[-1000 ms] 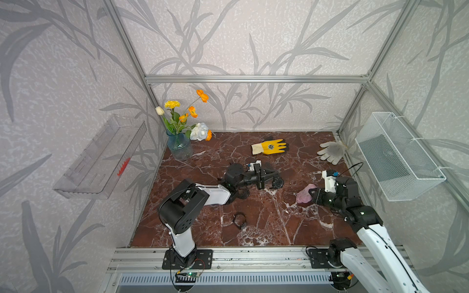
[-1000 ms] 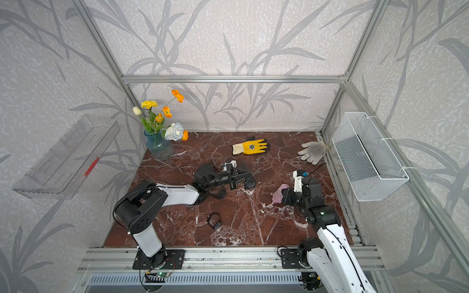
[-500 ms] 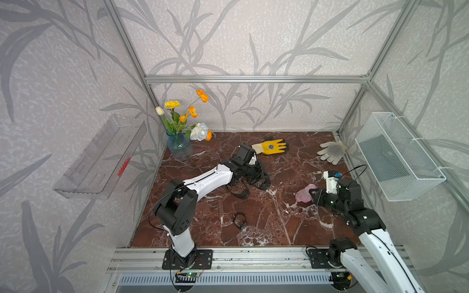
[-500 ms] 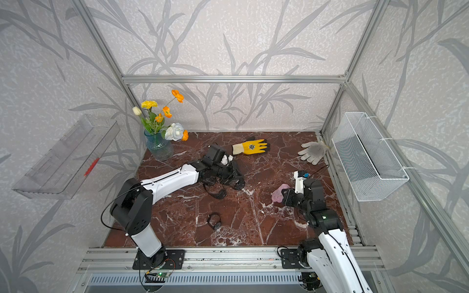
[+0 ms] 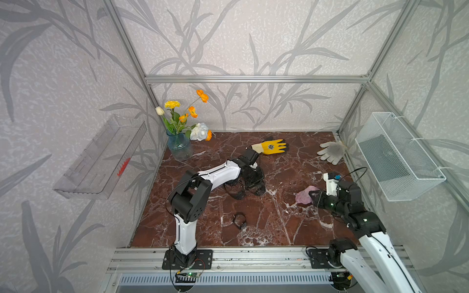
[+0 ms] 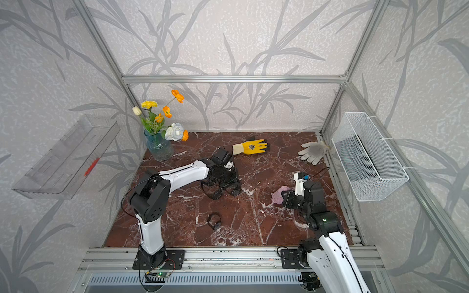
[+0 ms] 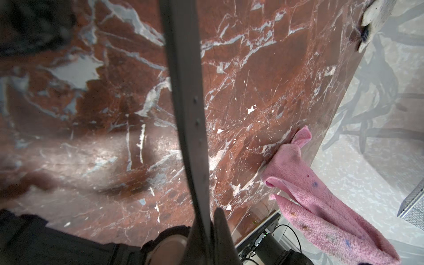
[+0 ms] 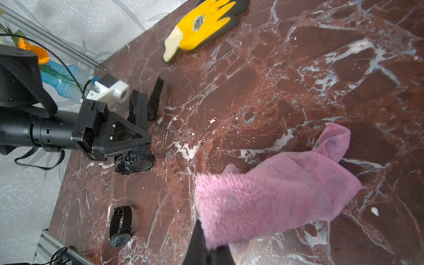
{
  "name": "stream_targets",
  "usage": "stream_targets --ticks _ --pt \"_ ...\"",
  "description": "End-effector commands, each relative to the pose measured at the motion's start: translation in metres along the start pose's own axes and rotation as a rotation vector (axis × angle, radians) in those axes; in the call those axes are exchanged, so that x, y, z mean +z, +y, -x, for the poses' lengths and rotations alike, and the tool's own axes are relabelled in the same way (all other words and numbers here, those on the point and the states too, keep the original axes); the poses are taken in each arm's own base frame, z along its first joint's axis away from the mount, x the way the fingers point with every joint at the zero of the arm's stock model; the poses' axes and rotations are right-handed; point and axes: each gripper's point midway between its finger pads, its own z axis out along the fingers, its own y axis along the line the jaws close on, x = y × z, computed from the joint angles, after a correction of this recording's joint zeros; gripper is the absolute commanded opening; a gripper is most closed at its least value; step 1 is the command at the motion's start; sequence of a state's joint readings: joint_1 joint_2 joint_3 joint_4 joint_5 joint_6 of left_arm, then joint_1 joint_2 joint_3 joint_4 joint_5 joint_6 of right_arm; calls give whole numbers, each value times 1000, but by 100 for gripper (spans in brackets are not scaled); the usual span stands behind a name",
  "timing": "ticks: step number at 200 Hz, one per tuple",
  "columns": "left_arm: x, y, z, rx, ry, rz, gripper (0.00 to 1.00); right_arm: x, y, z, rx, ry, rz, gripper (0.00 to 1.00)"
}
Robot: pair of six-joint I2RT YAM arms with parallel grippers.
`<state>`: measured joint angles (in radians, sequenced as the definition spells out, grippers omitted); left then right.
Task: Wipe the watch dial
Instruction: Place the watch at the center of the board.
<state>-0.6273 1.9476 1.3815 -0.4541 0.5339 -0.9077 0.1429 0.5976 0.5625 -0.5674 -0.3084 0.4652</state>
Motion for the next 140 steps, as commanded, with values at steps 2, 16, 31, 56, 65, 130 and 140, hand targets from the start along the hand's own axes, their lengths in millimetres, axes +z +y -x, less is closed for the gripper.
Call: stream_targets --ticks 2,16,31,56,65,130,140 --pt "3 4 9 20 -14 47 0 -1 0 -2 6 -3 9 0" --pt "5 4 15 22 -18 65 0 -2 0 -3 4 -2 10 0" --pt "8 5 20 30 -16 94 0 -2 0 -3 3 -2 10 0" --pt "13 12 28 64 -3 172 0 -2 0 -4 3 1 11 0" --pt "15 16 30 68 5 199 0 -2 0 -5 2 1 12 0" --pt "21 36 43 80 20 308 4 -2 -1 -7 2 6 10 0" --pt "18 38 47 81 13 320 6 -3 -1 -7 2 6 9 0"
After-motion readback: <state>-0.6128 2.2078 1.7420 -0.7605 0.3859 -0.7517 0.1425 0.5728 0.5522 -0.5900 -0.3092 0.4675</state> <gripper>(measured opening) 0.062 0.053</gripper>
